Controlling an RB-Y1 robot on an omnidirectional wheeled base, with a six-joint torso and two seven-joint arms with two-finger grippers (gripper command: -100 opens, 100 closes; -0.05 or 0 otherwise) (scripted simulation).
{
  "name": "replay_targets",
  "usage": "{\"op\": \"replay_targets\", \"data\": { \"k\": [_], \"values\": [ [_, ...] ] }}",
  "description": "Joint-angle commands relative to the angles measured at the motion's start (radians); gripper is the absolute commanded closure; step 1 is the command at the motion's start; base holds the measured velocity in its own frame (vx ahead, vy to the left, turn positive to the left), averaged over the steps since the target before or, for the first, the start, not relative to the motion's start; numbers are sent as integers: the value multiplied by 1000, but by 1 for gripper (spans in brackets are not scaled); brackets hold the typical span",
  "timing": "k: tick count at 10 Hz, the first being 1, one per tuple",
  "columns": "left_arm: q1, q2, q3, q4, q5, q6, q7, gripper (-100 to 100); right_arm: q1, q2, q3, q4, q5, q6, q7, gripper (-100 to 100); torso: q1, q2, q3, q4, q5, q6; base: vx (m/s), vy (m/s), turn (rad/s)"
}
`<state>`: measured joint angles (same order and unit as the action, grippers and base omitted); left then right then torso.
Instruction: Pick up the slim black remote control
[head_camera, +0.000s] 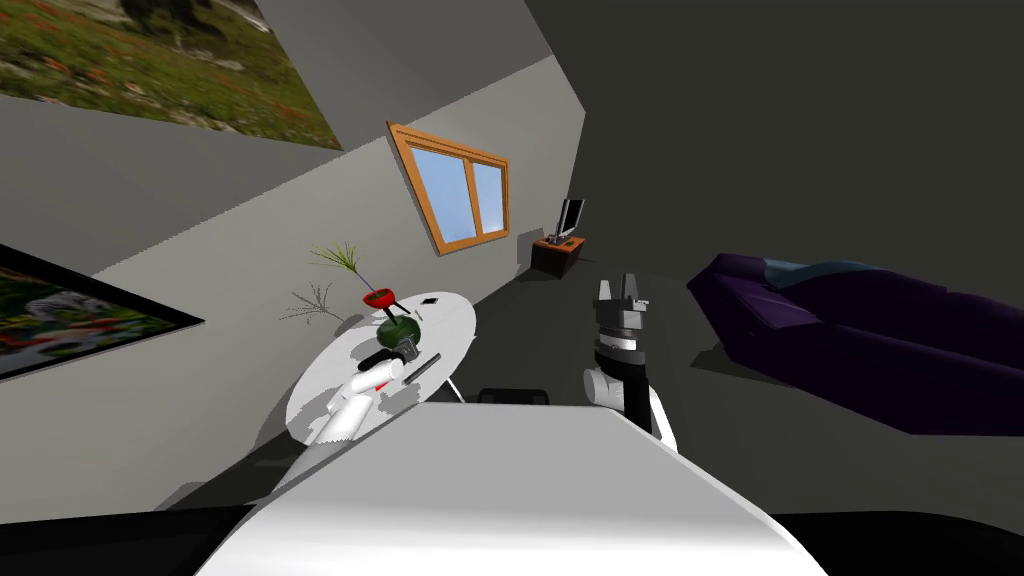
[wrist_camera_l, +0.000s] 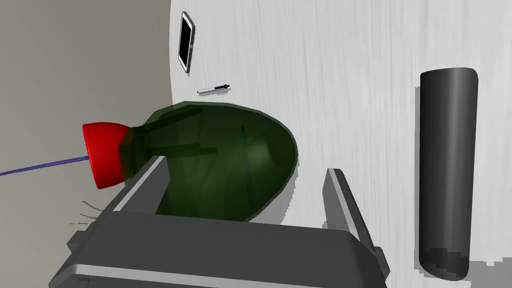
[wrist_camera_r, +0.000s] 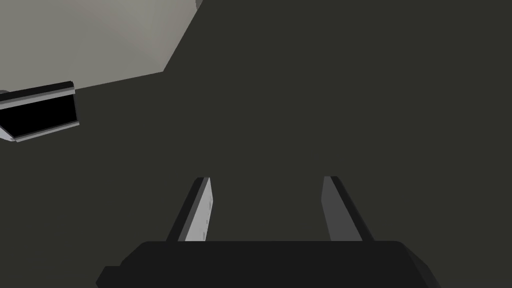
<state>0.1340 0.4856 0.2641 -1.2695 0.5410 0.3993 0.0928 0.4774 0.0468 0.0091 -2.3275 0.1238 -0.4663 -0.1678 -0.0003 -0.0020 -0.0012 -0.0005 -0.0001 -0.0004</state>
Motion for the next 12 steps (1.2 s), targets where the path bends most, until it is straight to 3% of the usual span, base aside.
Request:
{"op": "replay_targets", "data": {
  "k": [1, 2, 3, 4, 5, 6, 7, 9, 11, 12],
  "values": [
    [-8, 11, 0, 31, 18, 25, 0, -100, 0, 0, 0, 0, 0, 0, 0, 0, 0, 0, 0, 0, 0, 0, 28, 2, -39],
    [-21, 25, 1, 75, 43, 59, 1, -100, 0, 0, 0, 0, 0, 0, 0, 0, 0, 0, 0, 0, 0, 0, 31, 0, -84],
    [-21, 25, 1, 85, 43, 59, 1, -100, 0, 0, 0, 0, 0, 0, 0, 0, 0, 0, 0, 0, 0, 0, 26, 3, -49],
    [-33, 37, 1, 139, 67, 92, 2, -100, 0, 0, 0, 0, 0, 0, 0, 0, 0, 0, 0, 0, 0, 0, 31, 4, -96],
    [-33, 37, 1, 139, 67, 92, 2, -100, 0, 0, 0, 0, 0, 0, 0, 0, 0, 0, 0, 0, 0, 0, 26, 6, -34],
    [-44, 48, -1, 190, 89, 123, 4, -100, 0, 0, 0, 0, 0, 0, 0, 0, 0, 1, 0, 0, 0, 0, 33, 5, -63],
    [-44, 48, -1, 191, 89, 123, 4, -100, 0, 0, 0, 0, 0, 0, 0, 0, 0, 0, 0, 0, 0, 0, 26, 7, -46],
    [-54, 57, -4, 243, 110, 153, 7, -100, 0, 0, 0, 0, 0, 0, 0, 0, 0, 0, 0, 0, 0, 0, 26, 6, -69],
    [-72, 74, -13, 334, 149, 207, 13, -100, 0, 0, 0, 0, 0, 0, 0, 0, 0, 0, 0, 0, 0, 0, 30, 8, -84],
    [-72, 74, -13, 342, 149, 207, 13, -100, 0, 0, 0, 0, 0, 0, 0, 0, 0, 0, 0, 0, 0, 0, 29, 10, -52]
  ]
}}
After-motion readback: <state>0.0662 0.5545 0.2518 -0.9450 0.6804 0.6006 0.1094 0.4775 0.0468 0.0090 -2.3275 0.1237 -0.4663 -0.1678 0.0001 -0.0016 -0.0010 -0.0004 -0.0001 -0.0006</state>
